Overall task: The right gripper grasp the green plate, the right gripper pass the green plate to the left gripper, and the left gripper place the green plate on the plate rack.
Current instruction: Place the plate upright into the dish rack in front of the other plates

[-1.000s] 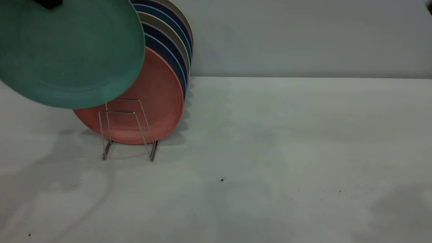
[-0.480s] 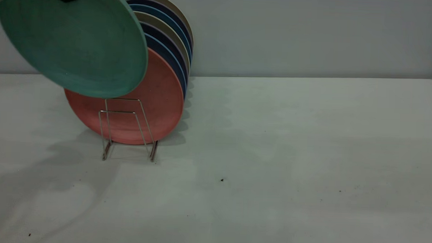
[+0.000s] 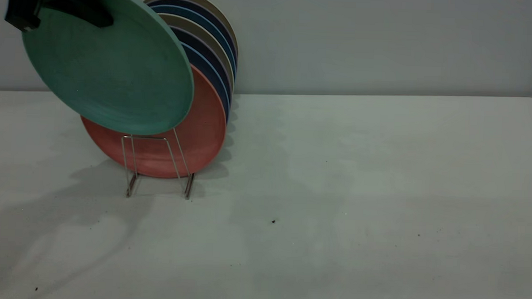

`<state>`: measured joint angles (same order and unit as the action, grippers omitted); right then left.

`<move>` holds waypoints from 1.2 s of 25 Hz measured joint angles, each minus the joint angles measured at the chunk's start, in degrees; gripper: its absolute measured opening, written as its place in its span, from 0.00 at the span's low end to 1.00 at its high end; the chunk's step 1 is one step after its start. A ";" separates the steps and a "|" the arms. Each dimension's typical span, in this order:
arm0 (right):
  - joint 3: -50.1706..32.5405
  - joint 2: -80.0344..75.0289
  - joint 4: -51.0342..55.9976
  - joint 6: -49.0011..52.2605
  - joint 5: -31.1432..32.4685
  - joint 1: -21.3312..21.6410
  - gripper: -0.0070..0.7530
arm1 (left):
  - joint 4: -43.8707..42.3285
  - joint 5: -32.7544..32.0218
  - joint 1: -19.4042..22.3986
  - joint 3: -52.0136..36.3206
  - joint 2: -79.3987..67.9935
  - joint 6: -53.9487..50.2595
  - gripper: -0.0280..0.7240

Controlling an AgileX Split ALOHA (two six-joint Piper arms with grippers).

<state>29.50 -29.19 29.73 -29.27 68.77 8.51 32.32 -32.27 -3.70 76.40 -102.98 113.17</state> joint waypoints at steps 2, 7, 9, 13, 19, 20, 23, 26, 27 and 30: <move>0.00 2.48 -1.99 1.56 0.00 0.00 0.57 | 0.06 0.08 0.00 0.00 -0.39 -0.05 0.21; 0.00 5.44 -5.81 3.74 -0.20 0.00 0.57 | 1.50 0.03 0.00 0.00 -2.43 -0.14 0.21; -0.11 5.43 -6.58 3.82 -0.58 0.00 0.57 | 2.44 0.03 0.00 0.00 -3.45 -0.09 0.21; -0.11 5.43 -6.74 3.87 -1.92 0.00 0.57 | 3.95 0.28 0.00 0.00 -4.93 -0.09 0.21; -0.17 5.43 -6.84 3.87 -2.82 0.00 0.57 | 4.32 0.55 0.00 0.00 -5.65 -0.14 0.21; -0.17 5.43 -6.84 3.87 -2.88 0.00 0.57 | 4.32 0.55 0.00 0.00 -5.65 -0.14 0.21; -0.17 5.43 -6.88 3.87 -3.01 0.00 0.57 | 4.32 0.55 0.00 0.00 -5.65 -0.66 0.23; -0.17 5.43 -6.90 3.87 -3.01 0.00 0.57 | 4.32 0.50 0.00 0.00 -5.65 -2.44 0.31; -0.17 5.43 -6.90 3.87 -3.01 0.00 0.57 | 4.32 0.50 0.00 0.00 -5.65 -3.21 0.35; -0.17 5.43 -6.90 3.87 -3.01 0.00 0.57 | 4.26 -0.14 0.00 0.00 -5.65 -4.92 0.48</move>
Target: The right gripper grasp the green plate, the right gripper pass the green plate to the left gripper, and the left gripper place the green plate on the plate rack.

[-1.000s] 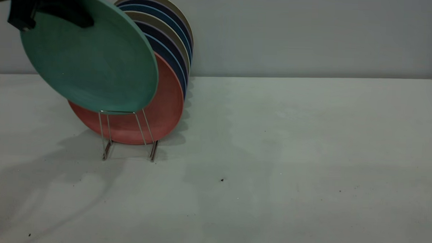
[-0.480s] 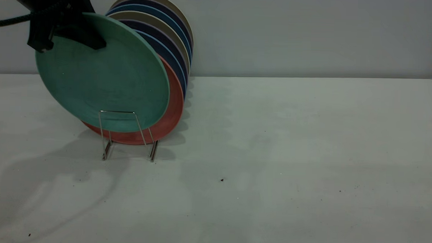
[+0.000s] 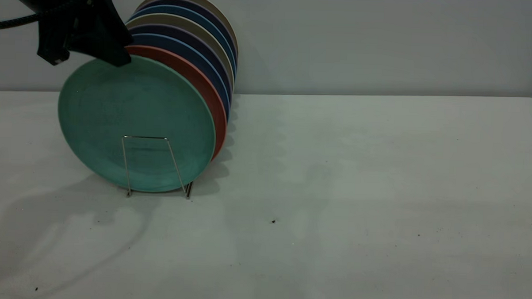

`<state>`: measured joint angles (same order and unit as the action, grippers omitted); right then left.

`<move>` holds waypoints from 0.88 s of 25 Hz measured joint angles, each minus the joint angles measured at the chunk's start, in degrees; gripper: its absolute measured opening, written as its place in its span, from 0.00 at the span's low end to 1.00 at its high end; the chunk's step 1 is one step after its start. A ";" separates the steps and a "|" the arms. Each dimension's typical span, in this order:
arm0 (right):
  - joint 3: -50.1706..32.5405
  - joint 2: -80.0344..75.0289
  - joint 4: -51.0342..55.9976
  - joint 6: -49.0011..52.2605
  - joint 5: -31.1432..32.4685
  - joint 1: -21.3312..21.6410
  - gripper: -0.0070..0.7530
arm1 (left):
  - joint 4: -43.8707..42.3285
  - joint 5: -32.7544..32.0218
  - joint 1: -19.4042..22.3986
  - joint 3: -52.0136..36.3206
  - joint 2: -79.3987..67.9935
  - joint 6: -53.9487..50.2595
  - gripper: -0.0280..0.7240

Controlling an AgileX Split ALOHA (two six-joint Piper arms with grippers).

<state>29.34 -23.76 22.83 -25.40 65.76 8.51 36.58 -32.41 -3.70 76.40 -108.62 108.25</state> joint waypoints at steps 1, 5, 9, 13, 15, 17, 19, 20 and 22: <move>0.00 0.00 0.00 0.00 0.00 0.00 0.57 | 0.00 0.00 0.00 0.00 0.00 -0.57 0.52; 0.00 0.00 0.00 0.00 0.00 0.00 0.57 | 0.00 0.00 0.00 0.00 0.00 -2.22 0.63; 0.00 0.00 -0.05 0.00 0.00 0.00 0.57 | -0.26 -1.04 0.00 0.00 1.32 -5.82 0.66; 0.00 0.00 -2.67 0.72 0.00 0.00 0.57 | -3.74 -4.19 0.00 0.00 5.06 -12.07 0.66; 0.00 0.00 -4.79 2.18 -0.05 0.00 0.57 | -6.88 -6.49 0.00 0.00 8.35 -18.51 0.66; -0.13 0.00 -7.02 4.07 -0.30 -0.78 0.57 | -10.00 -9.15 0.00 0.00 12.20 -25.84 0.66; -0.94 0.00 -8.94 5.58 -0.83 -2.66 0.57 | -12.77 -12.82 0.00 0.00 17.11 -34.81 0.66; -1.49 0.00 -9.65 6.39 -0.83 -3.66 0.57 | -14.35 -14.52 0.00 0.00 19.28 -38.76 0.66; -1.94 0.00 -11.16 8.28 -0.88 -5.72 0.57 | -17.52 -18.82 0.00 0.00 24.38 -48.31 0.66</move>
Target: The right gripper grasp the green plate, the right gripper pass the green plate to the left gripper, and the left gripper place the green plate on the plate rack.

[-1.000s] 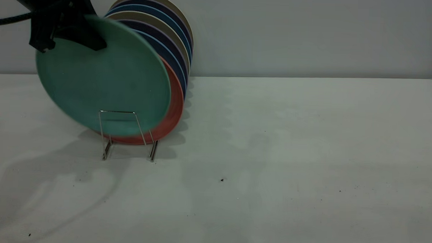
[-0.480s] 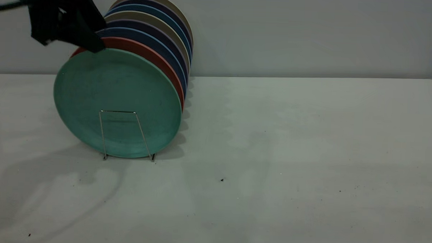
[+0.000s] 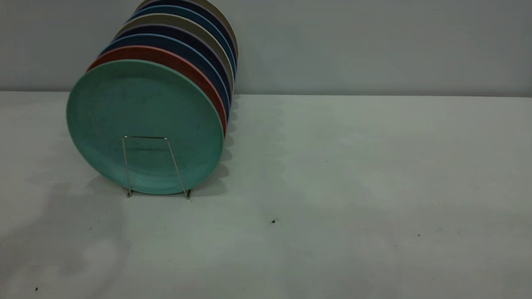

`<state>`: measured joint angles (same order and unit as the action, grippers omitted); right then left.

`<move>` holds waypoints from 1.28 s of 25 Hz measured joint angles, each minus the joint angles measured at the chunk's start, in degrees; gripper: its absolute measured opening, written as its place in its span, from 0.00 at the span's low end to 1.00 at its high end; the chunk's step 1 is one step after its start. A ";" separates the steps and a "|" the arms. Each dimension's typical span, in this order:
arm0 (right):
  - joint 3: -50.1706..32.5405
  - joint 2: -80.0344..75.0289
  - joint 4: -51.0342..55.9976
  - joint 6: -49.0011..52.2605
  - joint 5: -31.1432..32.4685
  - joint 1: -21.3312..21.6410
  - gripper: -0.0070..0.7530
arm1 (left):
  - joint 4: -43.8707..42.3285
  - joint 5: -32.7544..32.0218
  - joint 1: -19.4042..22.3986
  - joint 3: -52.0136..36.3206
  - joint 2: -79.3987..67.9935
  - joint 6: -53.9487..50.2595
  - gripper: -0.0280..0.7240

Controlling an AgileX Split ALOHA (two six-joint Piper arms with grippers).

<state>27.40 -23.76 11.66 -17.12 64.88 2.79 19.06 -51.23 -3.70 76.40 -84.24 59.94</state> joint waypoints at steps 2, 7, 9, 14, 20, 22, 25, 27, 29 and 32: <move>0.00 0.00 -1.10 2.15 -0.01 -1.97 0.57 | -3.48 -4.27 0.00 0.00 4.40 -8.20 0.66; -0.28 0.00 -7.39 10.64 -0.44 -4.50 0.57 | -9.01 -15.26 0.00 0.00 14.71 -25.14 0.66; -0.36 0.00 -10.22 14.01 -0.49 -5.53 0.57 | -9.57 -15.65 0.00 -0.06 17.88 -30.04 0.66; -0.36 0.00 -11.66 15.68 -0.60 -9.51 0.57 | -9.65 -15.65 0.00 -5.13 25.46 -40.38 0.66; -0.36 1.66 -11.66 15.93 -0.61 -13.20 0.57 | -9.65 -15.65 0.00 -26.27 37.12 -48.33 0.66; -0.36 3.19 -11.66 15.93 -0.61 -14.24 0.57 | -9.76 -15.44 0.00 -33.42 41.95 -49.99 0.66; -0.36 6.17 -12.24 16.09 -0.61 -15.27 0.57 | -9.96 -14.43 0.00 -42.19 49.04 -50.59 0.66; -0.36 8.33 -12.39 16.11 -0.61 -15.35 0.57 | -10.69 -13.27 0.00 -46.09 53.26 -50.65 0.66; -0.36 10.85 -12.42 16.11 -0.61 -15.35 0.57 | -11.64 -12.99 0.00 -48.02 57.41 -50.72 0.66; -0.36 14.73 -12.42 16.11 -0.51 -15.35 0.57 | -13.12 -12.81 0.00 -48.46 62.78 -50.80 0.66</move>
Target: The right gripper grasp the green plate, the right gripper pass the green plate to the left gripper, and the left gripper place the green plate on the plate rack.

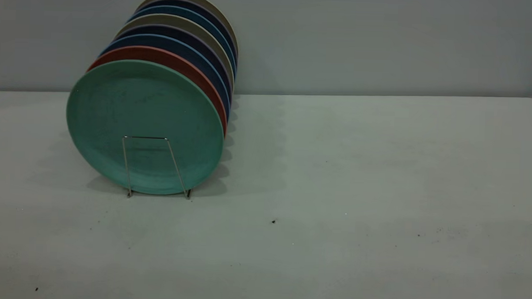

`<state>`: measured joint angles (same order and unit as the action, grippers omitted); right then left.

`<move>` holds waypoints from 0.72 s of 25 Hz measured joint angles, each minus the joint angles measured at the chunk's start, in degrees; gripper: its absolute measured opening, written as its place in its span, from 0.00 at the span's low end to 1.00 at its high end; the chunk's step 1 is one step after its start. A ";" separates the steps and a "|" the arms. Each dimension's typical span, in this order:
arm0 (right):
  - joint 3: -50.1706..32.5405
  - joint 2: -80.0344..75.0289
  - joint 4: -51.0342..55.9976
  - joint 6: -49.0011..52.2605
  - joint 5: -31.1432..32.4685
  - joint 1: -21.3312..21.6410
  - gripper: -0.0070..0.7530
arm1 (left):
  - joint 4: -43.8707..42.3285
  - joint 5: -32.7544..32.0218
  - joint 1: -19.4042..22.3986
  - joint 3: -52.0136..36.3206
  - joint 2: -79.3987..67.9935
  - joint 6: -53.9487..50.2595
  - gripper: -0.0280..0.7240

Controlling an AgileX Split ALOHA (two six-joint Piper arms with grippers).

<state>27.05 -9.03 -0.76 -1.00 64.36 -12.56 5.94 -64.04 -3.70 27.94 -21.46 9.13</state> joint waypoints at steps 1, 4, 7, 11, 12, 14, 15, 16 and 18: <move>0.00 1.58 0.00 0.00 0.06 0.00 0.57 | -0.43 0.00 0.00 0.00 1.76 0.00 0.66; 0.00 6.02 0.00 0.05 0.14 0.00 0.57 | -0.70 0.00 0.00 0.00 6.25 0.00 0.66; 0.00 9.41 0.00 0.05 0.36 0.00 0.57 | 0.30 -0.12 0.00 0.00 10.47 0.00 0.66; 0.00 9.98 0.00 0.05 0.54 0.00 0.57 | 0.50 -0.38 0.00 0.00 15.23 0.00 0.66; 0.00 9.98 0.00 0.05 0.54 0.00 0.57 | 0.50 -0.45 0.00 0.00 16.18 0.00 0.66; 0.00 9.98 0.00 0.05 0.54 0.00 0.57 | 0.50 -0.63 0.00 0.00 17.71 0.00 0.66; 0.00 9.98 0.00 0.05 0.54 0.00 0.57 | 0.50 -0.73 0.00 0.00 18.37 0.00 0.66; 0.00 9.98 0.00 0.05 0.54 0.00 0.57 | 0.50 -0.73 0.00 0.00 18.87 0.00 0.66; 0.00 9.98 0.00 0.05 0.54 0.08 0.57 | 0.50 -0.80 0.00 0.00 19.20 -0.05 0.66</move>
<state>27.05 0.95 -0.76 -0.95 64.91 -12.48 6.43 -64.84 -3.70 27.94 -2.25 9.08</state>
